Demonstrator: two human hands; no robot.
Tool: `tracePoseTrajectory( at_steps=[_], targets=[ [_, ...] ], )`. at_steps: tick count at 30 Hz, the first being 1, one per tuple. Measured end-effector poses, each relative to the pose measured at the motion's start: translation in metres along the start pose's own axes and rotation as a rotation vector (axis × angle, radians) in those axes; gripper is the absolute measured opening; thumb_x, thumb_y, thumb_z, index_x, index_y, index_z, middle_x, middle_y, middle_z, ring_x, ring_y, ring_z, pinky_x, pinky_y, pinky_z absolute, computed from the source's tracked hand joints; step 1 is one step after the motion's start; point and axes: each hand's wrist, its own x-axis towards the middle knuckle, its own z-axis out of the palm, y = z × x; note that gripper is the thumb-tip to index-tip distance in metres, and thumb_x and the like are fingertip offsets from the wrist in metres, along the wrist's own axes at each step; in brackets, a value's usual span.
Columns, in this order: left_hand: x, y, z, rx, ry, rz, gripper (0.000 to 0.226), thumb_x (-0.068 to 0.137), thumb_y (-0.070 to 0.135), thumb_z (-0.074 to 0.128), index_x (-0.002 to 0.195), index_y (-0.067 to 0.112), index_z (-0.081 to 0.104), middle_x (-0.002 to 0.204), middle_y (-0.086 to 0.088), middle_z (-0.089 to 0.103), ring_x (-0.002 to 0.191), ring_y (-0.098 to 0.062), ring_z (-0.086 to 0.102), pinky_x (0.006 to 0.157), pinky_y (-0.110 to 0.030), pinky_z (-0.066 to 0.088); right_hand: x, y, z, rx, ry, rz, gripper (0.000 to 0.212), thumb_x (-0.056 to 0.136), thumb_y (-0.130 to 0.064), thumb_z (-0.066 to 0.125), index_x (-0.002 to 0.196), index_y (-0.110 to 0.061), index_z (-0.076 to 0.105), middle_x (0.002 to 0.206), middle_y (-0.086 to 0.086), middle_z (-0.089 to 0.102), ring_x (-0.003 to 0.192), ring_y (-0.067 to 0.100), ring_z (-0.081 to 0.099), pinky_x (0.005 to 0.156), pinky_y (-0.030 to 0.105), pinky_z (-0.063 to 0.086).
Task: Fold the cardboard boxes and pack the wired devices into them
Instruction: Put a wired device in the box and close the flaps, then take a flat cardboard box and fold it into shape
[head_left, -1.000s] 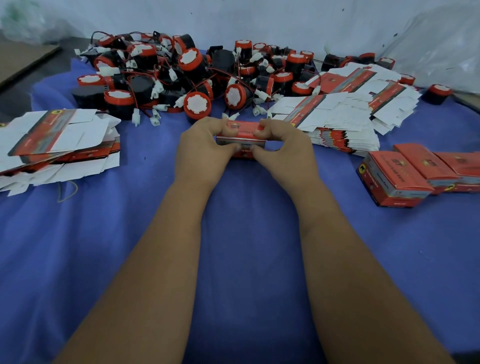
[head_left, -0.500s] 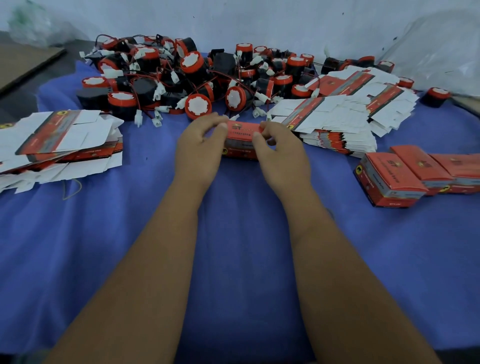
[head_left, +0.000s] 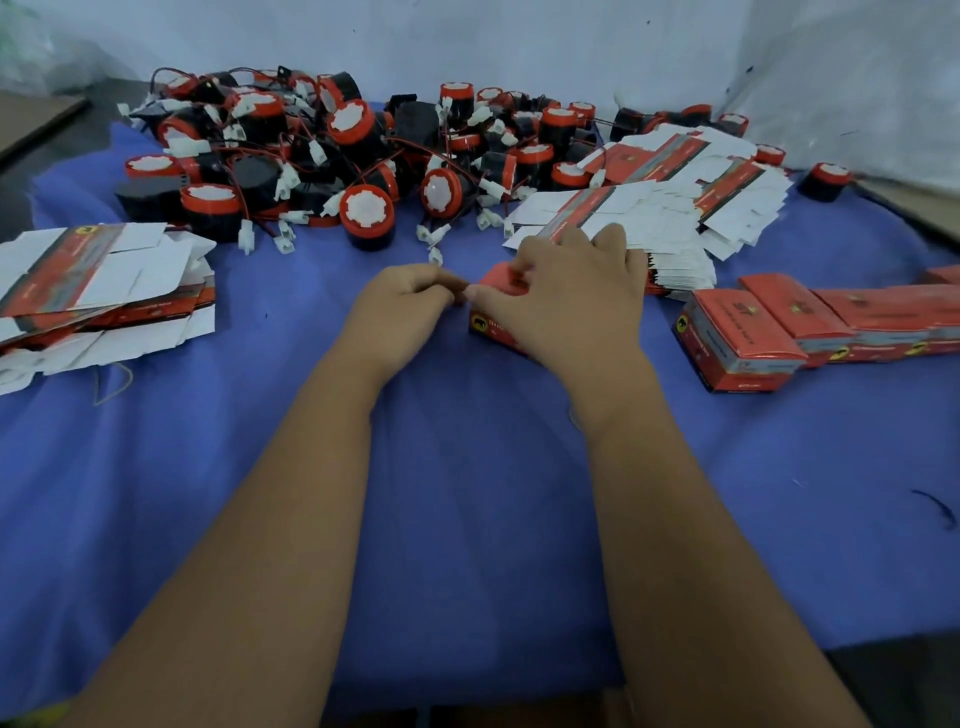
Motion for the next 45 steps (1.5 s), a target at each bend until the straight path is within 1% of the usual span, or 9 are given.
tracePoseTrajectory(
  at_steps=[11, 19, 23, 28, 32, 35, 39, 42, 45],
  targets=[
    [0.001, -0.005, 0.001, 0.048, -0.018, -0.036, 0.029, 0.1, 0.015, 0.048, 0.101, 0.033, 0.07, 0.104, 0.027, 0.063, 0.101, 0.007, 0.054, 0.082, -0.008, 0.035, -0.013, 0.058, -0.024, -0.178, 0.021, 0.309, 0.023, 0.082, -0.004, 0.052, 0.105, -0.01, 0.052, 0.115, 0.014, 0.053, 0.112, 0.034, 0.043, 0.089, 0.04, 0.032],
    [0.004, -0.006, 0.004, 0.046, 0.065, -0.035, 0.031, 0.098, 0.011, 0.046, 0.102, 0.029, 0.071, 0.099, 0.022, 0.065, 0.099, 0.001, 0.056, 0.079, -0.01, 0.038, 0.0, 0.022, -0.013, -0.176, 0.148, 0.148, 0.012, 0.087, -0.021, 0.049, 0.092, -0.013, 0.058, 0.103, 0.008, 0.053, 0.103, 0.03, 0.043, 0.082, 0.037, 0.025],
    [0.004, -0.008, 0.0, -0.086, 0.452, -0.073, 0.033, 0.096, 0.008, 0.042, 0.099, 0.029, 0.068, 0.06, 0.006, 0.052, 0.042, -0.003, 0.037, 0.038, -0.013, 0.027, 0.014, -0.025, 0.011, -0.043, 0.024, -0.1, 0.022, 0.091, -0.029, 0.05, 0.108, -0.016, 0.056, 0.113, 0.008, 0.052, 0.108, 0.029, 0.042, 0.084, 0.035, 0.026],
    [0.008, -0.006, -0.012, -0.439, 0.796, -0.188, 0.03, 0.096, 0.004, 0.04, 0.094, 0.023, 0.063, 0.071, 0.003, 0.05, 0.051, -0.005, 0.038, 0.05, -0.02, 0.034, 0.045, -0.073, 0.045, 0.204, -0.18, -0.192, 0.06, 0.091, -0.03, 0.059, 0.144, -0.018, 0.032, 0.132, 0.012, 0.044, 0.117, 0.033, 0.042, 0.087, 0.038, 0.033],
    [0.011, -0.005, -0.012, -0.463, 0.83, -0.183, 0.035, 0.095, 0.004, 0.041, 0.084, 0.033, 0.057, 0.092, -0.007, 0.061, 0.068, -0.012, 0.048, 0.064, -0.028, 0.042, 0.074, -0.095, 0.059, 0.411, -0.292, -0.15, 0.089, 0.087, -0.023, 0.063, 0.155, -0.035, 0.006, 0.158, 0.017, 0.013, 0.139, 0.039, 0.023, 0.107, 0.05, 0.033],
    [0.014, -0.007, -0.011, -0.397, 0.791, -0.183, 0.034, 0.095, 0.005, 0.043, 0.085, 0.034, 0.058, 0.107, -0.022, 0.06, 0.075, -0.017, 0.046, 0.068, -0.034, 0.04, 0.087, -0.095, 0.066, 0.391, -0.186, -0.129, 0.09, 0.083, -0.022, 0.063, 0.154, -0.037, 0.01, 0.161, 0.013, 0.007, 0.146, 0.034, 0.013, 0.115, 0.052, 0.02],
    [0.017, -0.008, -0.006, -0.342, 0.716, -0.184, 0.031, 0.096, 0.009, 0.043, 0.089, 0.035, 0.059, 0.094, -0.012, 0.051, 0.053, -0.011, 0.034, 0.053, -0.026, 0.03, 0.095, -0.059, 0.068, 0.205, 0.116, 0.148, 0.073, 0.083, -0.025, 0.063, 0.148, -0.014, 0.03, 0.153, 0.017, 0.027, 0.141, 0.036, 0.025, 0.114, 0.047, 0.017],
    [0.019, -0.008, -0.003, -0.304, 0.67, -0.187, 0.029, 0.097, 0.012, 0.044, 0.09, 0.034, 0.06, 0.088, -0.006, 0.051, 0.051, -0.012, 0.031, 0.052, -0.03, 0.028, 0.09, -0.019, 0.067, -0.017, -0.073, 0.379, 0.069, 0.09, -0.024, 0.053, 0.15, -0.009, 0.023, 0.159, 0.026, 0.006, 0.148, 0.04, 0.001, 0.118, 0.053, -0.003],
    [0.018, -0.007, 0.0, -0.26, 0.621, -0.177, 0.031, 0.098, 0.013, 0.044, 0.085, 0.035, 0.06, 0.062, 0.004, 0.045, 0.045, -0.011, 0.026, 0.05, -0.032, 0.026, 0.078, 0.005, 0.061, -0.203, -0.132, 0.363, 0.063, 0.09, -0.021, 0.055, 0.146, -0.007, 0.031, 0.155, 0.024, 0.024, 0.146, 0.037, 0.016, 0.118, 0.049, 0.007]
  ],
)
